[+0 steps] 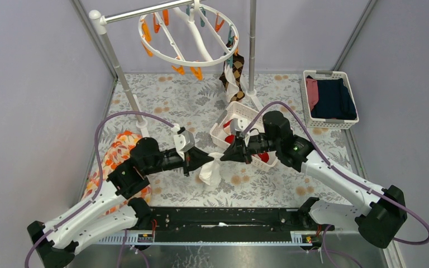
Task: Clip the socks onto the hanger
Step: Pick up the sock from the bin, then open the clamp at the hanger.
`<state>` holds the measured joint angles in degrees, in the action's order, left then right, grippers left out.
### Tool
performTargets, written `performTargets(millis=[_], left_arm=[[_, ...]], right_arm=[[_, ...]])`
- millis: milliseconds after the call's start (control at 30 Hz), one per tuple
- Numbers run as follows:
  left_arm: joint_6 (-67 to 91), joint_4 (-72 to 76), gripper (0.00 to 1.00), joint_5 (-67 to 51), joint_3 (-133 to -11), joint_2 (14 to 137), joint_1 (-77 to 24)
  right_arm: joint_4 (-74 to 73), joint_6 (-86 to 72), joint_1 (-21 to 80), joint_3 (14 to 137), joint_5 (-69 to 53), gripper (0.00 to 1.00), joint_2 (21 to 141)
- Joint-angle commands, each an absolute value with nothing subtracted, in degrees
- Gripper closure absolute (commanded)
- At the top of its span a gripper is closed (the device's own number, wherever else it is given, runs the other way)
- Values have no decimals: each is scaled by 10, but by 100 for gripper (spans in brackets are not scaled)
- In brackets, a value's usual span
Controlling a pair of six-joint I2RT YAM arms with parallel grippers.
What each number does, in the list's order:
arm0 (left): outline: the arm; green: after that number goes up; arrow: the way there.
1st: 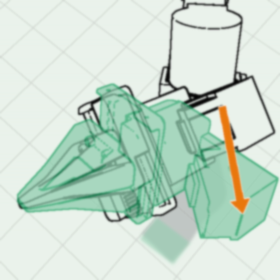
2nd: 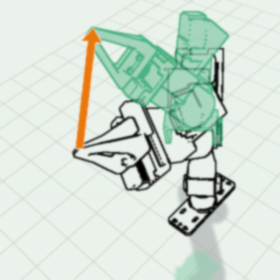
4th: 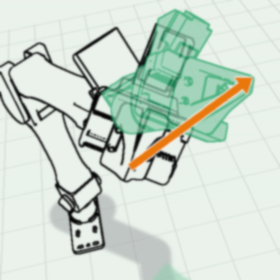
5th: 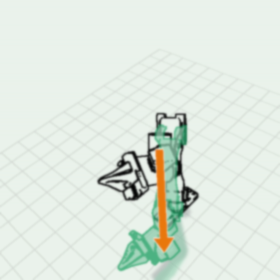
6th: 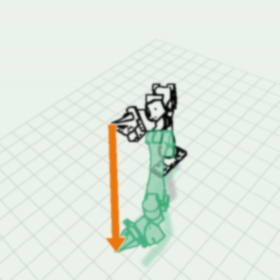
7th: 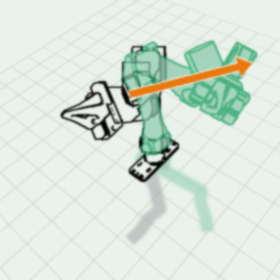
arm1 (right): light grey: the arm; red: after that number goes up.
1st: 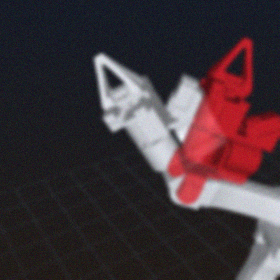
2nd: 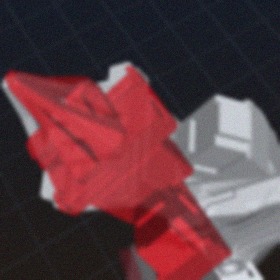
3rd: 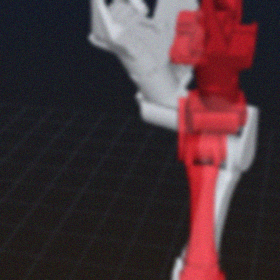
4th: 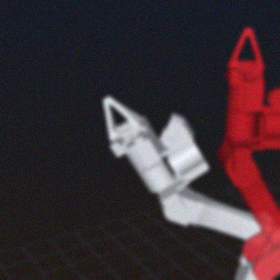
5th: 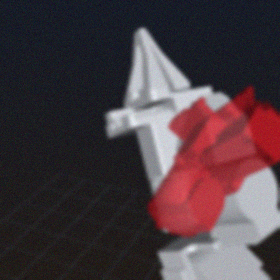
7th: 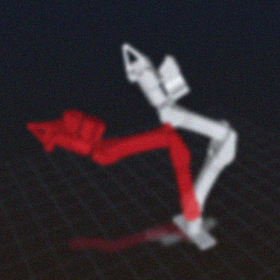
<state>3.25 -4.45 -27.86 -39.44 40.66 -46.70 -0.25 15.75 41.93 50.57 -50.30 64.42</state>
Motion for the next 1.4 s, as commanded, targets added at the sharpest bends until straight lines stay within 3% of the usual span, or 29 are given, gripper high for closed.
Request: performTargets(millis=[0,133,267,500,533,567,667,700,800,933,1100,1367], left_arm=[[6,-69,98,-216,-396,399,-462],[-9,-89,98,-154,-409,420,-462],[-10,-85,92,-136,-418,434,-462],[-4,-62,100,-138,-429,435,-462],[-2,-52,100,-125,-427,432,-462],[-1,-41,100,-108,-422,430,-462],[24,12,100,-32,-402,419,-459],[33,38,100,-9,-394,416,-458],[52,113,100,51,-381,423,-450],[32,176,100,82,-384,465,-443],[33,253,100,77,-376,514,-420],[21,293,100,38,-385,546,-370]], right_arm=[[-58,177,418,549,-507,100,644],[-108,185,417,583,-476,100,656],[-151,188,417,614,-407,100,668],[-155,176,416,648,-340,98,689],[-148,170,414,651,-329,86,691],[-139,164,413,651,-319,66,689],[-86,144,394,650,-293,34,672],[-59,133,382,651,-285,27,666],[35,96,340,654,-273,18,656],[147,42,324,658,-269,13,678],[230,-30,327,691,-260,14,749],[284,54,390,706,-106,14,799]])
